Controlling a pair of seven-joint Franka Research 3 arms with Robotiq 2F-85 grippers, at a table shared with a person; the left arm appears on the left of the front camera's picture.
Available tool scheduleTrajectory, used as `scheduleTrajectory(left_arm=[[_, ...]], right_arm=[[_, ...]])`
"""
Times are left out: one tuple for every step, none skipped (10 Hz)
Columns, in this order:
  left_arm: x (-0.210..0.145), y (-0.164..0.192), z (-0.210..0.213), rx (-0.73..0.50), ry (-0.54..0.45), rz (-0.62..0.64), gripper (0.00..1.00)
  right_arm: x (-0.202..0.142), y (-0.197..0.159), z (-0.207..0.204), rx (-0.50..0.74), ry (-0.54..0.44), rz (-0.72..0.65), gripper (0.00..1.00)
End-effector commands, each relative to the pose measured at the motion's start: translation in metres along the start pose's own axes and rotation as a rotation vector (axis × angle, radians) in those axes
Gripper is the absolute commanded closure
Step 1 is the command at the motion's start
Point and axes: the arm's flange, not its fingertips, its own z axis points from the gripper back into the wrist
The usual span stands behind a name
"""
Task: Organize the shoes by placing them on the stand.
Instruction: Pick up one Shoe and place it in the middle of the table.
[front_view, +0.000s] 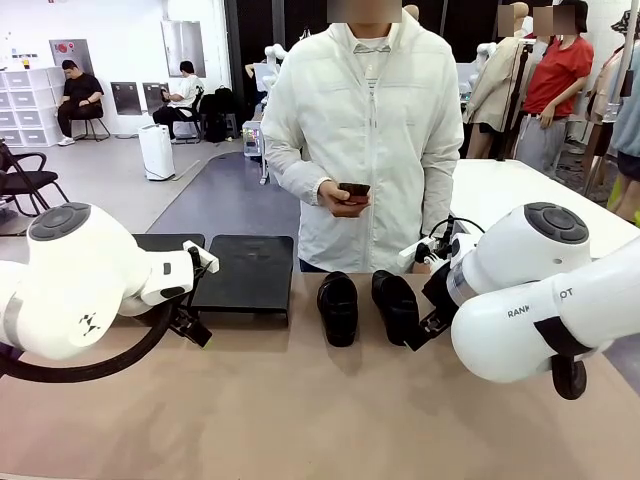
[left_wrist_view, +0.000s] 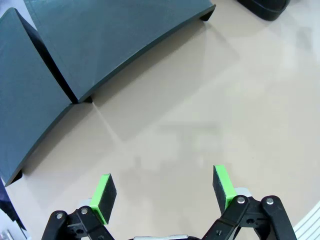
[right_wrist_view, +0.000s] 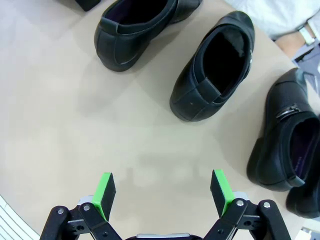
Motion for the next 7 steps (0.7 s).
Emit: scheduleTrajectory(left_arm=[[-0.003, -0.001, 0.031, -0.066, 0.042, 0.000, 0.00], [-0.005, -0.005, 0.069, -0.142, 0.082, 0.044, 0.00], [-0.007, -0.018, 0.110, -0.187, 0.069, 0.139, 0.00], [-0.017, -0.028, 0.147, -0.249, -0.015, 0.118, 0.00], [-0.045, -0.036, 0.194, -0.335, -0.062, 0.050, 0.00], [-0.072, -0.041, 0.225, -0.320, -0.094, 0.016, 0.00], [-0.103, -0.044, 0.249, -0.304, -0.128, 0.005, 0.00]], right_arm=[[0.005, -0.003, 0.027, 0.095, 0.058, -0.039, 0.00], [0.006, -0.007, 0.063, 0.179, 0.131, -0.073, 0.00], [0.005, -0.015, 0.104, 0.200, 0.141, -0.170, 0.00], [-0.001, -0.027, 0.146, 0.213, 0.121, -0.215, 0.00], [-0.013, -0.035, 0.192, 0.254, 0.072, -0.279, 0.00], [-0.032, -0.046, 0.232, 0.250, 0.019, -0.301, 0.00], [-0.056, -0.059, 0.270, 0.251, -0.050, -0.324, 0.00]])
